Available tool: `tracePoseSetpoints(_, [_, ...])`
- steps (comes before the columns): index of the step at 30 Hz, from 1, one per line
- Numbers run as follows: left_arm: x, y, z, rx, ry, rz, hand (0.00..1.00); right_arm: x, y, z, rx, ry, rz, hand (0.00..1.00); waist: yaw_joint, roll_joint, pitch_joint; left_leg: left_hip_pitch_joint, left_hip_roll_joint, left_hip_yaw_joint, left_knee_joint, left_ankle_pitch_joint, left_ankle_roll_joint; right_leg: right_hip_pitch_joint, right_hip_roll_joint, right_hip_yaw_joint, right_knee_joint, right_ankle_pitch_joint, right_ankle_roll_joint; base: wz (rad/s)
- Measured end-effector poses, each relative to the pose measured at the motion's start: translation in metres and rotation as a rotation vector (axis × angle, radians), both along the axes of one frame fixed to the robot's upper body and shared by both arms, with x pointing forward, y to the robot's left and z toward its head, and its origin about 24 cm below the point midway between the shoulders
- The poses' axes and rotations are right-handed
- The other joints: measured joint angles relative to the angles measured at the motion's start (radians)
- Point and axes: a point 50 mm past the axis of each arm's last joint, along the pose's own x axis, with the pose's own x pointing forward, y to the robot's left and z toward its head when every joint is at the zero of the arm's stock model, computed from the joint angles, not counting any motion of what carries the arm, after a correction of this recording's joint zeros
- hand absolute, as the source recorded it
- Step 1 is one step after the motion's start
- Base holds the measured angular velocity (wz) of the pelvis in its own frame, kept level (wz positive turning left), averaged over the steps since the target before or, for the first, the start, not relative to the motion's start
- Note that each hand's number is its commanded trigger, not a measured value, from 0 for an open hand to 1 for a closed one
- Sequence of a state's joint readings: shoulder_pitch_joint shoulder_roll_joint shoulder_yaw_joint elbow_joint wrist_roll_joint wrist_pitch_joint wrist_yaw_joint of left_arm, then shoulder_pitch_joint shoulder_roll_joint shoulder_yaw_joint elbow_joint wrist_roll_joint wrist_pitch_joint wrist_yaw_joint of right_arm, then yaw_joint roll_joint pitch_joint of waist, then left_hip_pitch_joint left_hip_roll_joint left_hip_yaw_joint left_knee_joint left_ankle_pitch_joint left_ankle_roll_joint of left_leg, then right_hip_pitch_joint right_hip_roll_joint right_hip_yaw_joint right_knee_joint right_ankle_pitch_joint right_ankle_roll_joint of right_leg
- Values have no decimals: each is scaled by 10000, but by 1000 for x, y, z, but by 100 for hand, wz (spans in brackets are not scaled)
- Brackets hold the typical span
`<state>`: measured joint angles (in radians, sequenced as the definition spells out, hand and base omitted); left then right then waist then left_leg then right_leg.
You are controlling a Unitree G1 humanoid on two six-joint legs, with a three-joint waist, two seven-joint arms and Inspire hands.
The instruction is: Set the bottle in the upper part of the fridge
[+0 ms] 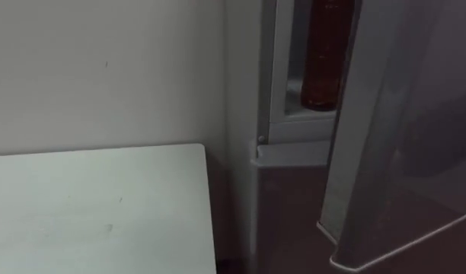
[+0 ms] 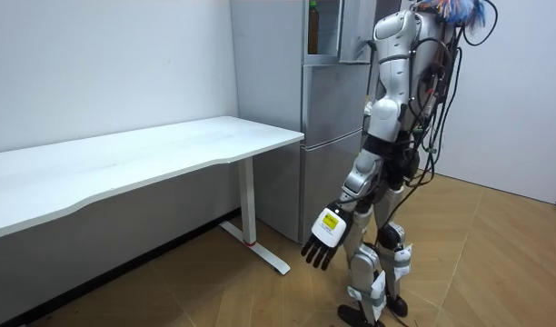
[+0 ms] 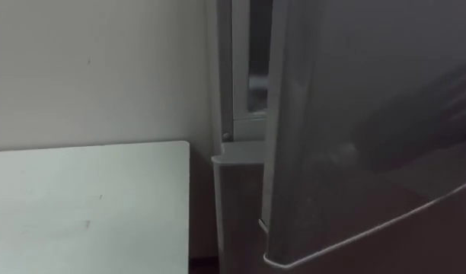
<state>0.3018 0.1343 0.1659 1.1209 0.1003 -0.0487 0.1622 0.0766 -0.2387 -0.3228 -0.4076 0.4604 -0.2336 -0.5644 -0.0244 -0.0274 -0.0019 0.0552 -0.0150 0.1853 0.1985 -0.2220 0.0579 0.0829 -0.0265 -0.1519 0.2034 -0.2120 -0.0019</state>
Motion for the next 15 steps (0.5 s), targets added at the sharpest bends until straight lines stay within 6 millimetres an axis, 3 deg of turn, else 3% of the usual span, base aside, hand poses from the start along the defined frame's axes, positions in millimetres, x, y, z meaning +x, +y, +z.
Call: tracePoseSetpoints(15, [14, -5, -2, -63, 9, -1160, 0, 14, 29, 4, -1876, 524, 935, 0, 272, -204, 26, -145, -37, -337, 236, -1, 2, 75, -71, -433, -78, 0, -1, 7])
